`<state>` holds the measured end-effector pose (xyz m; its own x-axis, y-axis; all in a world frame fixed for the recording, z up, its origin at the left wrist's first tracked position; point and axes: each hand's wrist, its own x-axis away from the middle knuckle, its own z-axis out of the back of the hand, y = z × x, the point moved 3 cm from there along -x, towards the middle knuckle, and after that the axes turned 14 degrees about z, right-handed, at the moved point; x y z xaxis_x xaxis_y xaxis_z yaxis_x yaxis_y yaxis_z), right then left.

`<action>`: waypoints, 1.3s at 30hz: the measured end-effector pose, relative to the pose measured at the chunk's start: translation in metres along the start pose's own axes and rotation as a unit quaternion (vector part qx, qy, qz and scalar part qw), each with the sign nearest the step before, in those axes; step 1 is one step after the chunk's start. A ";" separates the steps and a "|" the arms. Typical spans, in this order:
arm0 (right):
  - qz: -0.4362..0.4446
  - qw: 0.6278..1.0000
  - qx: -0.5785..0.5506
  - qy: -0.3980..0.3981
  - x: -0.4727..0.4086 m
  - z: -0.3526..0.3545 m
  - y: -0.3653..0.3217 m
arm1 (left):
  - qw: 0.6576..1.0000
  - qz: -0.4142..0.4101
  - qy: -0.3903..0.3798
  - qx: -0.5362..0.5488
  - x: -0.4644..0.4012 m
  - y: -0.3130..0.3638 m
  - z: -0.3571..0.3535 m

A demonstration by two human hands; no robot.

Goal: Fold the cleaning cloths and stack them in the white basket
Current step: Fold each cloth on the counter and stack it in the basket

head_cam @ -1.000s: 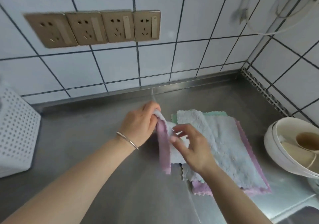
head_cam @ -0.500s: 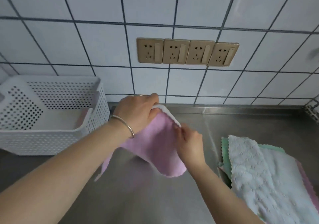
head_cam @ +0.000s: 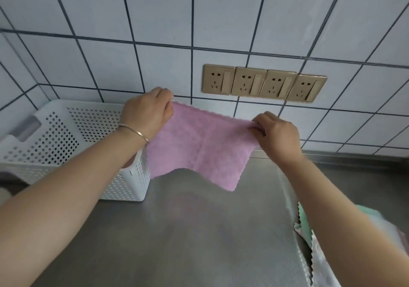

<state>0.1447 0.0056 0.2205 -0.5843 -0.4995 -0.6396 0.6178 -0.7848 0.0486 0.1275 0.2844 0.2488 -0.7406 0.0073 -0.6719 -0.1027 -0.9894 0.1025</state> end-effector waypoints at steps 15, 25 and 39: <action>0.016 0.923 -0.113 -0.368 0.242 -0.069 -0.059 | 0.924 -0.087 -0.373 0.015 0.273 0.013 -0.085; -0.084 0.801 -0.241 -0.541 0.265 -0.082 -0.066 | 0.777 -0.040 -0.628 0.018 0.301 0.021 -0.096; -0.576 0.717 -0.154 -0.361 0.220 -0.184 0.020 | 0.739 0.530 -0.415 0.023 0.200 -0.009 -0.230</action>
<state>0.1257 -0.0523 -0.0604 -0.8520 0.2688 0.4492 -0.4716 -0.7666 -0.4357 0.1329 0.2618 -0.0557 -0.5707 -0.6637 0.4835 0.8196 -0.4963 0.2862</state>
